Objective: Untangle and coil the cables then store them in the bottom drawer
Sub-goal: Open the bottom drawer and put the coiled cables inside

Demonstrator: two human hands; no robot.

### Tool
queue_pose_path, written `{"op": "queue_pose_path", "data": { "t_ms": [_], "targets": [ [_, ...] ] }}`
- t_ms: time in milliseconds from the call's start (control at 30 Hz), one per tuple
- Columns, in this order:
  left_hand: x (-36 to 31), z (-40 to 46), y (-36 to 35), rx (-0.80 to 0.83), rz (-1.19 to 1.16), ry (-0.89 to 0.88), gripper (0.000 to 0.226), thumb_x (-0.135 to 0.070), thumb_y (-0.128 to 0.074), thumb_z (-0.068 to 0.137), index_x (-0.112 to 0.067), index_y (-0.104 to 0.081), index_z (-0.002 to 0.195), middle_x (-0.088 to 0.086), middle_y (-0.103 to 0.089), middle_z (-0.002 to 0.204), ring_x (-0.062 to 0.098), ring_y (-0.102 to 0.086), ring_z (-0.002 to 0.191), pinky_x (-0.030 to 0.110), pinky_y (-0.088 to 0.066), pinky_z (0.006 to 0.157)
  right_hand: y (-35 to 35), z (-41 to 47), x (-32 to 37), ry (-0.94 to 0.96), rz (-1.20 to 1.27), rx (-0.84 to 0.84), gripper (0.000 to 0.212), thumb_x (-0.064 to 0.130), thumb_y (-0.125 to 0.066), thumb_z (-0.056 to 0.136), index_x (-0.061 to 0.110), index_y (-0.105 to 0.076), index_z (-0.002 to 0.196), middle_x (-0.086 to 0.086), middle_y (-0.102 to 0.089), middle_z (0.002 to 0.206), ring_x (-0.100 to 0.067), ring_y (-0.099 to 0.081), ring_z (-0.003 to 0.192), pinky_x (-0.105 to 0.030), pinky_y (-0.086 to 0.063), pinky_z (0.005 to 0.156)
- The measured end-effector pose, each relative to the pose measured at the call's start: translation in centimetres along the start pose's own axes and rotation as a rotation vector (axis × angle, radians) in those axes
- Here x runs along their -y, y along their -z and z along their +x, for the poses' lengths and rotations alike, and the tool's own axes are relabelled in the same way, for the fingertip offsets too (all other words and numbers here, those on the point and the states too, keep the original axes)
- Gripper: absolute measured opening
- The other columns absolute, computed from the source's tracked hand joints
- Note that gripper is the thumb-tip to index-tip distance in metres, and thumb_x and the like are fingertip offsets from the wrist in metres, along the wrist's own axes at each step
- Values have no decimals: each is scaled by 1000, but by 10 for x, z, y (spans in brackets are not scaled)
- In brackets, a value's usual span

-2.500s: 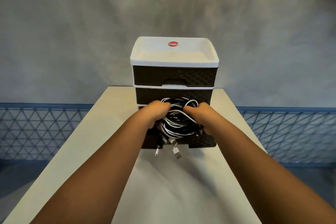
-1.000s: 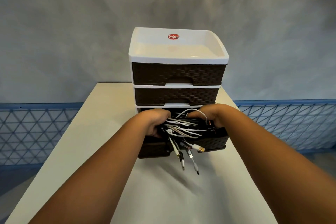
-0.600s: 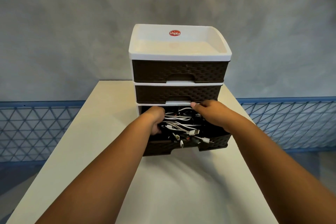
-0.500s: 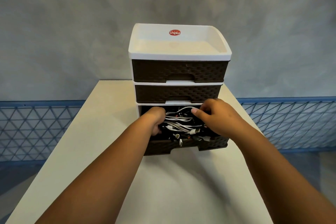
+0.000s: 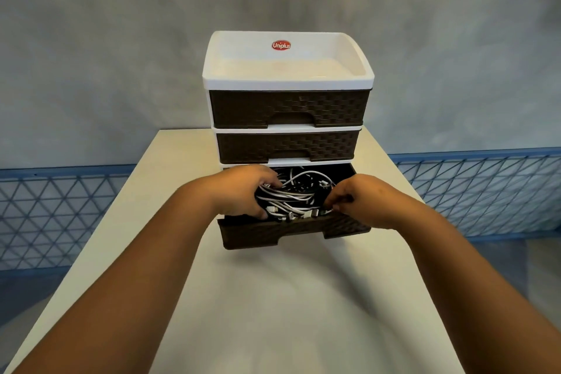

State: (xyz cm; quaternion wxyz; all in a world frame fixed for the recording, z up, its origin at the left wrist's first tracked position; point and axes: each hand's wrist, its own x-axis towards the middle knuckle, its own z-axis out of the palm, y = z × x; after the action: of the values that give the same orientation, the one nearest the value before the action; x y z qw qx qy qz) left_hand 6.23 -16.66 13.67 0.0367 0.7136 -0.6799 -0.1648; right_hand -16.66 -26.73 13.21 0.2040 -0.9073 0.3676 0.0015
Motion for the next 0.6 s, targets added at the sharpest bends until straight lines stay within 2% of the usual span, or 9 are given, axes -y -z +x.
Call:
{"op": "queue_pose_path", "data": {
  "t_ms": [67, 200, 267, 333, 400, 500, 600],
  "targets": [
    [-4, 7, -7, -24, -34, -37, 74, -25, -81, 76, -30, -46, 141, -8, -45, 143, 15, -44, 128, 30, -38, 107, 0, 7, -1, -29, 0, -14, 27, 11, -61, 94, 26, -72, 113, 7, -65, 108, -14, -56, 94, -24, -46, 79],
    [-6, 19, -19, -6, 14, -71, 68, -27, -75, 82, -26, -43, 142, -3, -48, 141, 18, -47, 125, 35, -39, 107, -2, 14, 3, -88, -42, -42, 25, 10, -59, 93, 24, -72, 108, -2, -69, 107, -20, -61, 94, -29, -52, 81],
    [-1, 24, -20, 38, 22, -62, 64, -37, -72, 84, -28, -43, 140, -2, -49, 139, 19, -48, 122, 39, -41, 105, -4, 12, 8, -88, -15, -132, 15, 24, -57, 96, 22, -70, 105, -3, -68, 101, -21, -62, 90, -34, -53, 79],
    [1, 29, -19, 72, 39, -50, 61, -46, -70, 84, -30, -43, 137, -2, -51, 135, 19, -49, 118, 42, -43, 101, -9, 8, 16, -74, 87, -190, 25, 44, -56, 95, 20, -66, 94, -2, -67, 89, -18, -61, 81, -36, -51, 73],
    [1, 32, -17, 85, 81, -37, 62, -51, -67, 84, -31, -42, 137, -1, -51, 136, 21, -49, 118, 44, -43, 99, -16, 6, 22, -74, 126, -135, 30, 50, -57, 92, 22, -66, 92, -2, -66, 85, -17, -60, 78, -35, -51, 70],
    [-3, 36, -20, 63, 182, -4, 63, -53, -62, 87, -30, -38, 140, 0, -48, 140, 25, -45, 126, 47, -40, 101, -23, 9, 24, -87, 36, -84, 20, 32, -54, 97, 21, -68, 107, -5, -67, 101, -19, -60, 86, -34, -51, 76],
    [-10, 43, -29, 8, 256, 29, 61, -56, -58, 89, -30, -38, 139, 2, -48, 142, 28, -41, 127, 50, -36, 100, -23, 10, 23, -82, 81, -104, 27, 20, -46, 99, 23, -61, 122, -5, -64, 107, -19, -58, 87, -30, -49, 71]
  ]
}}
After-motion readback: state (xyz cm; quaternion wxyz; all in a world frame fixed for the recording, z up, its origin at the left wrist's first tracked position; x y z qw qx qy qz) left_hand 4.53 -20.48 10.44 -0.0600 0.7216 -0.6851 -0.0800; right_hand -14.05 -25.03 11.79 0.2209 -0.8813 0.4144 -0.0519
